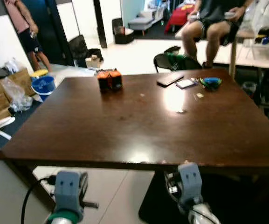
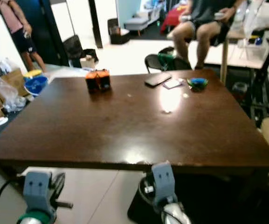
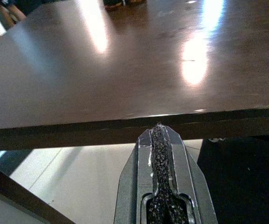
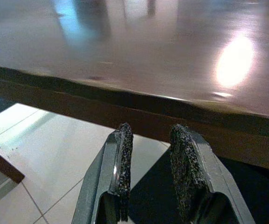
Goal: Hang keys on a hook
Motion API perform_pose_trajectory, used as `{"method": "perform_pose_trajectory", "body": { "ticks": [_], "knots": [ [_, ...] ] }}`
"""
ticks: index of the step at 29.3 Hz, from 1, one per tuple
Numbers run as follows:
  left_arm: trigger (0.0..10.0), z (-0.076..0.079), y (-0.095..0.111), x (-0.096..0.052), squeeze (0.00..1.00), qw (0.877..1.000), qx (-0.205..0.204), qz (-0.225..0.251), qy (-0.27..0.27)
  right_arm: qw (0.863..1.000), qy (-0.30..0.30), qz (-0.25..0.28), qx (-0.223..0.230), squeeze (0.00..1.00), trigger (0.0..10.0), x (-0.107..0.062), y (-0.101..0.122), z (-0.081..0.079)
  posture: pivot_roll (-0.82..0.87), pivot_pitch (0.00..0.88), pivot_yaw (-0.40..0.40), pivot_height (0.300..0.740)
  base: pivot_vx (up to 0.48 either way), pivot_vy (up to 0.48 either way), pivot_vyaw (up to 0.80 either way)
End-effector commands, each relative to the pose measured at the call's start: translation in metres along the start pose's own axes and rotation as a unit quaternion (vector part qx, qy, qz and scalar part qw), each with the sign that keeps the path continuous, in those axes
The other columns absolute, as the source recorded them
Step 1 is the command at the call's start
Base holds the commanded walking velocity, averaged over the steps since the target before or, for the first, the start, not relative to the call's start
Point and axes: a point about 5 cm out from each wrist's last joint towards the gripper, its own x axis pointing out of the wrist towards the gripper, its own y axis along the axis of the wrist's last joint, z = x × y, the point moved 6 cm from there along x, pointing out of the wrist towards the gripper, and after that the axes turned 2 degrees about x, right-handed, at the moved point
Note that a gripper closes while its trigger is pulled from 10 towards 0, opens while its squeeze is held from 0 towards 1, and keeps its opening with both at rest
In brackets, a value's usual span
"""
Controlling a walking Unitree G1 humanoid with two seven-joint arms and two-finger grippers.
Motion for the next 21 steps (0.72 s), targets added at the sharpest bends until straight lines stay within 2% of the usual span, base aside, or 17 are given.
{"method": "perform_pose_trajectory", "body": {
  "ticks": [1,6,10,15,21],
  "knots": [
    [10.0,-0.0037,-0.0063,-0.0036,0.00,1.000,-0.003,-0.012,0.006,1.000,0.003,-0.007,0.001,0.00,10.0,-0.0011,-0.0043,-0.0026,-0.08,0.019,0.219,0.740,0.000,-0.480,0.00],
    [10.0,-0.0042,-0.0060,-0.0033,0.00,1.000,-0.003,-0.011,0.007,1.000,0.002,-0.005,0.001,0.00,10.0,-0.0009,-0.0037,-0.0023,-0.08,0.022,0.221,0.740,0.000,-0.406,0.00],
    [10.0,-0.0053,-0.0067,-0.0033,0.00,1.000,-0.017,-0.014,0.012,1.000,0.000,-0.004,0.001,0.00,10.0,-0.0009,-0.0032,-0.0014,-0.08,0.022,0.221,0.740,0.000,0.000,0.00],
    [10.0,-0.0041,-0.0054,-0.0027,0.00,0.999,-0.040,-0.014,0.013,1.000,-0.003,-0.001,0.002,0.00,10.0,-0.0009,-0.0021,0.0001,-0.08,0.026,0.220,0.740,0.000,0.480,0.00],
    [10.0,-0.0046,-0.0035,-0.0022,0.00,0.999,-0.032,-0.008,0.014,1.000,-0.003,-0.001,0.002,0.00,10.0,-0.0009,-0.0020,0.0003,-0.08,0.026,0.220,0.740,0.000,0.400,0.00]
  ]
}}
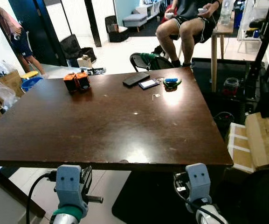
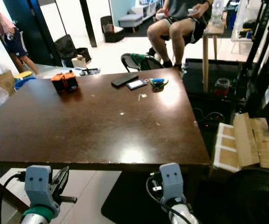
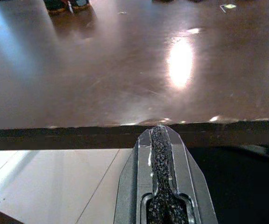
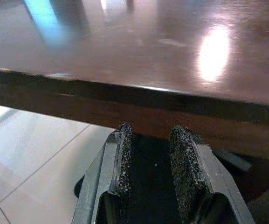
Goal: Hang keys on a hook
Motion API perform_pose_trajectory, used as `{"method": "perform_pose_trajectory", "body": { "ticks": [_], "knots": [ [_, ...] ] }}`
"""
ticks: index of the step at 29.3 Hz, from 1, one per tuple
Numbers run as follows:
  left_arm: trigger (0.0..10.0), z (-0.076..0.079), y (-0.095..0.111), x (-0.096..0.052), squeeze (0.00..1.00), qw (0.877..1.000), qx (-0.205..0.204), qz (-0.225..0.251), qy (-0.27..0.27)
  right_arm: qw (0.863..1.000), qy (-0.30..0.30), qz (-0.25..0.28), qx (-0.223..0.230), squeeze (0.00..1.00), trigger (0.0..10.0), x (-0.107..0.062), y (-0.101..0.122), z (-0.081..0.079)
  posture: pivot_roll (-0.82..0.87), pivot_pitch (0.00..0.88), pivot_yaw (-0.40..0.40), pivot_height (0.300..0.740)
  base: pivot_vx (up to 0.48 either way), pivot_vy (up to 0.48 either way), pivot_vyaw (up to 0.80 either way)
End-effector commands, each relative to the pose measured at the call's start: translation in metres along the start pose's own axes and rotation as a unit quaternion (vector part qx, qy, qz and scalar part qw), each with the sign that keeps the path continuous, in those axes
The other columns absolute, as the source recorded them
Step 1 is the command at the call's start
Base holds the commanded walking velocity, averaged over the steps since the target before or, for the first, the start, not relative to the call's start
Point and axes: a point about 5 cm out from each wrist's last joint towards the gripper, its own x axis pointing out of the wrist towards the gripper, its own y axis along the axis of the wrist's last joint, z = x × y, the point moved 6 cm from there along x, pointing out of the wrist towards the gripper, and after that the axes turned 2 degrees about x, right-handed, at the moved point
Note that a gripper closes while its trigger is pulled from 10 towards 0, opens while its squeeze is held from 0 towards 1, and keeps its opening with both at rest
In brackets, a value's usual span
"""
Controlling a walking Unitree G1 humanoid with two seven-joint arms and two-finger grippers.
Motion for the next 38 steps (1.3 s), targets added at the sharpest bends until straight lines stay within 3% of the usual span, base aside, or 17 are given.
{"method": "perform_pose_trajectory", "body": {
  "ticks": [1,16,20,22,33,38],
  "knots": [
    [10.0,-0.012,-0.006,-0.003,0.00,1.000,0.013,-0.011,0.015,1.000,0.015,0.000,0.007,0.00,10.0,0.000,-0.001,-0.013,-0.08,0.026,0.220,0.740,0.000,0.000,0.00],
    [10.0,-0.012,-0.012,-0.004,0.00,0.999,0.024,-0.030,0.019,1.000,0.020,-0.003,0.004,0.00,10.0,0.002,-0.001,-0.015,-0.08,0.033,0.214,0.740,0.000,0.000,0.00],
    [10.0,-0.014,-0.019,-0.003,0.00,0.998,0.035,-0.050,0.031,0.997,0.033,-0.067,0.007,0.00,10.0,0.006,-0.021,-0.024,-0.08,0.032,0.217,0.740,0.000,0.000,0.00],
    [10.0,-0.014,-0.020,-0.002,0.00,0.997,0.040,-0.052,0.033,0.997,0.034,-0.070,0.008,0.00,10.0,0.006,-0.022,-0.025,-0.08,0.032,0.217,0.740,0.000,0.000,0.00],
    [10.0,-0.019,-0.016,0.000,0.00,0.997,0.050,-0.044,0.040,0.998,0.043,-0.049,-0.001,0.00,10.0,0.006,-0.015,-0.030,-0.08,0.033,0.216,0.740,0.000,0.000,0.00],
    [10.0,-0.021,-0.018,0.002,0.00,0.996,0.049,-0.046,0.053,0.997,0.062,-0.036,-0.023,0.00,10.0,0.008,-0.008,-0.034,-0.09,0.031,0.169,0.740,0.000,0.000,0.00]
  ]
}}
